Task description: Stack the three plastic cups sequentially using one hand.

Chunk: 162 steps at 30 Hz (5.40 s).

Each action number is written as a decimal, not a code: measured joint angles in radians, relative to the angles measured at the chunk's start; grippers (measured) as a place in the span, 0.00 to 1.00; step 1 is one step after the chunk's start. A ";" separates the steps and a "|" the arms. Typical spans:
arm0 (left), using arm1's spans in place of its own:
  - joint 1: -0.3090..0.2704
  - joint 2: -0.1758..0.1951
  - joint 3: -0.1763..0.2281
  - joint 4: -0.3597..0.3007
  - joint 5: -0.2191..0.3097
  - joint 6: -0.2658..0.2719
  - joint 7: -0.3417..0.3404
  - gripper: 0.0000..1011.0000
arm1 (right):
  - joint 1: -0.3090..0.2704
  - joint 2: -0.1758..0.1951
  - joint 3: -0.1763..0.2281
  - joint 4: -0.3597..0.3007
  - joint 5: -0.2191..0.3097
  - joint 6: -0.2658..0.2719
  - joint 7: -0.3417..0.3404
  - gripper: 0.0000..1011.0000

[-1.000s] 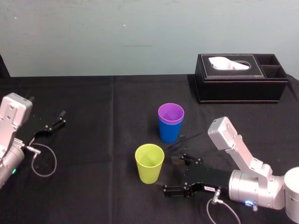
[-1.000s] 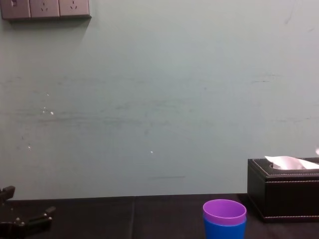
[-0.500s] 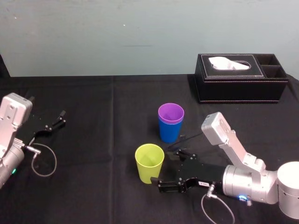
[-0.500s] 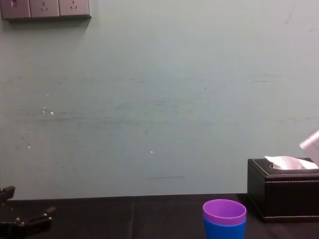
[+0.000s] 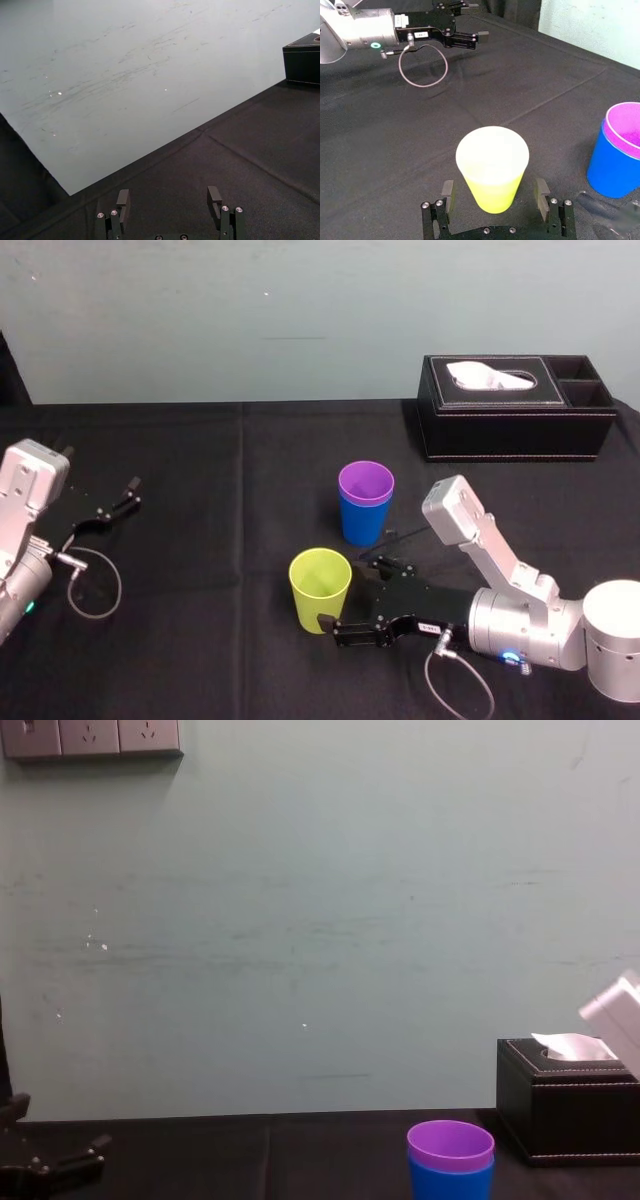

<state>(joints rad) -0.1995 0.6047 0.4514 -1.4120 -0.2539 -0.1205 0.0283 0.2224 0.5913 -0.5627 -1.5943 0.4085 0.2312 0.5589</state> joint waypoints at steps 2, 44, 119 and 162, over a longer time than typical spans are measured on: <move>0.000 0.000 0.000 0.000 0.000 0.000 0.000 1.00 | 0.003 -0.003 -0.002 0.004 -0.001 0.001 0.000 0.99; 0.000 0.000 0.000 0.000 0.000 0.000 0.000 1.00 | 0.054 -0.057 -0.028 0.064 -0.029 0.006 -0.004 0.99; 0.000 0.000 0.000 0.000 0.000 0.000 0.000 1.00 | 0.023 0.021 0.150 -0.183 0.073 0.059 -0.126 0.71; 0.000 0.000 0.000 0.000 0.000 0.000 0.000 1.00 | 0.103 -0.068 0.140 -0.019 0.016 0.082 -0.174 0.71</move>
<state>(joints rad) -0.1995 0.6047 0.4514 -1.4120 -0.2539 -0.1205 0.0283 0.3257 0.5234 -0.4224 -1.6129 0.4250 0.3132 0.3852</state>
